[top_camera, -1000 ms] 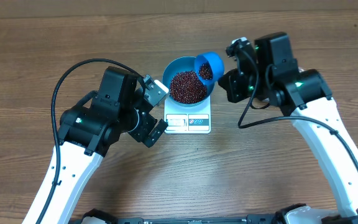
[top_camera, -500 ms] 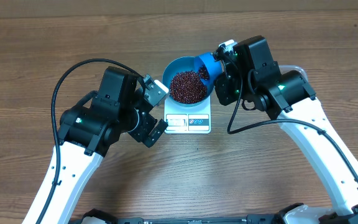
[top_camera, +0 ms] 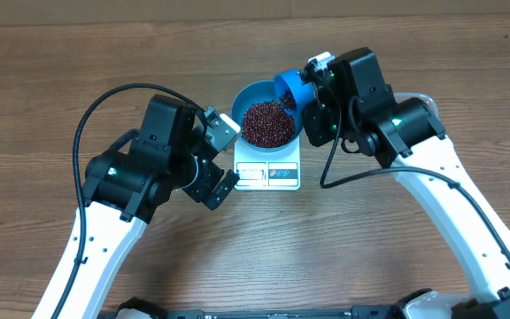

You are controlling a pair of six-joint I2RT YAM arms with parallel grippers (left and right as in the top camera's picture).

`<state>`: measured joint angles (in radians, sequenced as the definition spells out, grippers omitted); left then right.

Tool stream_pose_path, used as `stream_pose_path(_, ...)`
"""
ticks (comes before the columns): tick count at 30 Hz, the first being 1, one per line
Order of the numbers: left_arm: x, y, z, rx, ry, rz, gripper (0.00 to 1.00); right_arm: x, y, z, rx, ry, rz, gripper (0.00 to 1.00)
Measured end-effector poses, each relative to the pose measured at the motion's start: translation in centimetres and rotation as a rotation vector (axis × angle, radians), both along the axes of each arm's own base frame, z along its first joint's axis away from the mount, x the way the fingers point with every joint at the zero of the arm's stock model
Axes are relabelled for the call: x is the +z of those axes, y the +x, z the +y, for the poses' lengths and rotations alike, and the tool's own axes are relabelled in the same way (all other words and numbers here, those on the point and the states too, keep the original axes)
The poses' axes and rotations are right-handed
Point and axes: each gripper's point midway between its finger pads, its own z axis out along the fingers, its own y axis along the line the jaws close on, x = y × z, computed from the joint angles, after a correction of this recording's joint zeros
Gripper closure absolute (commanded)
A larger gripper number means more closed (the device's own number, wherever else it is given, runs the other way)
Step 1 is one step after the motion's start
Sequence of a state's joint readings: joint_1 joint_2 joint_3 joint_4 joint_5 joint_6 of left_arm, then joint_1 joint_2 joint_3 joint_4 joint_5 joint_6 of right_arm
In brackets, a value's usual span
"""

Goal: Scoop item into bowl and weigh 150g on scale
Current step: 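Tilt the scoop slightly to trickle beans into the bowl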

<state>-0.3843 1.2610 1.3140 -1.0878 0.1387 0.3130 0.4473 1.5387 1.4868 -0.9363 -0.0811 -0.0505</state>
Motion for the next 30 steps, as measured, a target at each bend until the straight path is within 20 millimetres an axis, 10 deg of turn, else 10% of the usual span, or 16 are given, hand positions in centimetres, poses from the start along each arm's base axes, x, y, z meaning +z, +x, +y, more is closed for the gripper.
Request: stream_pose_path(30, 0.0, 0.0, 0.0, -0.001, 0.000, 0.000, 0.01, -0.6, -0.1, 1.3, -0.003, -0.020, 0.019, 0.96)
